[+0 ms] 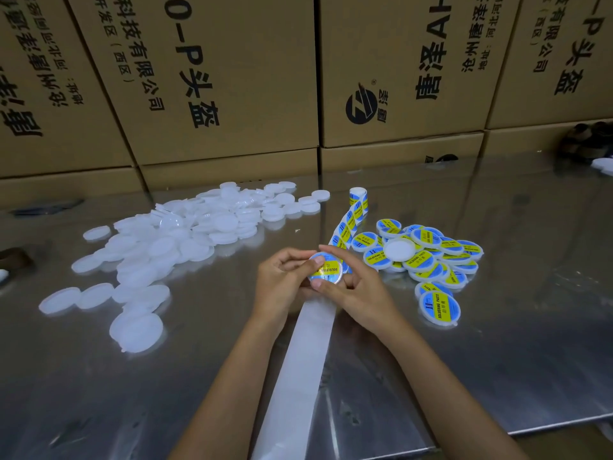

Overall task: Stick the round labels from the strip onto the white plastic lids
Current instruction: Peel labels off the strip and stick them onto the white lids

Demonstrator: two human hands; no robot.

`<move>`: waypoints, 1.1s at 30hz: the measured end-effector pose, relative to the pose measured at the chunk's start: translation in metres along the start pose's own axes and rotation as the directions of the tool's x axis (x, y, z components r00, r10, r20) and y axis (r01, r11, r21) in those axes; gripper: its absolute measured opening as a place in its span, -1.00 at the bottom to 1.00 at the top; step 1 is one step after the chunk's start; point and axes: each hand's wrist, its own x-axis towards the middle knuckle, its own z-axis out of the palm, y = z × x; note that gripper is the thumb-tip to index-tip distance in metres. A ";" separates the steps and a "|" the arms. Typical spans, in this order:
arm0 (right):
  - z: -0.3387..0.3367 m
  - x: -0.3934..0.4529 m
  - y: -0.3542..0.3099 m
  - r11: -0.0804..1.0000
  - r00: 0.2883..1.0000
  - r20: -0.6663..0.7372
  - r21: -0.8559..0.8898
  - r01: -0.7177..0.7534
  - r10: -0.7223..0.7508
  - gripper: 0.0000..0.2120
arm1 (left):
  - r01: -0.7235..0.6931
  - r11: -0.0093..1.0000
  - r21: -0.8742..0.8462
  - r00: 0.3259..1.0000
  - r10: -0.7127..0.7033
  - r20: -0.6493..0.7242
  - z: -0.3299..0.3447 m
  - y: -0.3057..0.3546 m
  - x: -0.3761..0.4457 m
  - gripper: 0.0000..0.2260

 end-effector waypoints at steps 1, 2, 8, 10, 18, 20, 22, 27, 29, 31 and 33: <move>0.000 0.000 0.000 1.000 1.000 0.003 0.012 -0.012 0.012 -0.55 | -0.004 1.000 0.006 1.000 0.004 -0.006 -0.001 -0.001 0.000 -0.87; -0.001 0.000 -0.001 0.999 1.000 0.007 0.030 -0.027 0.027 -0.54 | -0.007 1.000 0.007 1.000 0.007 -0.008 -0.001 -0.001 0.001 -0.86; -0.001 0.000 -0.001 0.998 0.997 0.051 0.028 -0.052 0.050 -0.62 | -0.011 0.999 0.044 0.998 0.013 -0.057 -0.001 -0.001 0.004 -0.80; -0.001 0.002 -0.001 0.997 0.997 0.045 0.030 -0.065 0.063 -0.65 | -0.013 0.998 0.066 0.998 0.018 -0.065 -0.001 -0.001 0.005 -0.80; -0.016 0.011 -0.001 0.965 0.921 -0.323 0.216 -0.150 0.216 -0.46 | 0.002 0.988 0.153 0.991 0.019 -0.130 0.001 -0.001 0.008 -0.81; -0.026 0.015 -0.003 0.944 0.876 -0.418 0.311 -0.111 0.240 -0.42 | -0.003 0.987 0.162 0.989 0.028 -0.148 0.001 0.000 0.008 -0.81; -0.035 0.016 -0.003 0.904 0.842 -0.454 0.419 -0.085 0.290 -0.38 | -0.010 0.986 0.168 0.986 0.038 -0.163 0.001 0.001 0.008 -0.80; -0.041 0.015 -0.007 0.827 0.835 -0.383 0.544 -0.143 0.396 -0.33 | -0.022 0.981 0.191 0.974 0.064 -0.216 -0.002 0.001 0.009 -0.79; -0.038 0.014 -0.009 0.850 0.844 -0.372 0.500 -0.169 0.387 -0.39 | -0.027 0.983 0.179 0.969 0.070 -0.238 -0.004 0.000 0.010 -0.79; -0.034 0.014 -0.010 0.872 0.848 -0.371 0.451 -0.193 0.379 -0.48 | -0.024 0.988 0.150 0.963 0.063 -0.261 -0.006 0.000 0.010 -0.79; -0.028 0.016 -0.007 0.897 0.850 -0.375 0.381 -0.223 0.370 -0.59 | -0.029 0.984 0.177 0.950 0.082 -0.302 -0.011 0.001 0.012 -0.79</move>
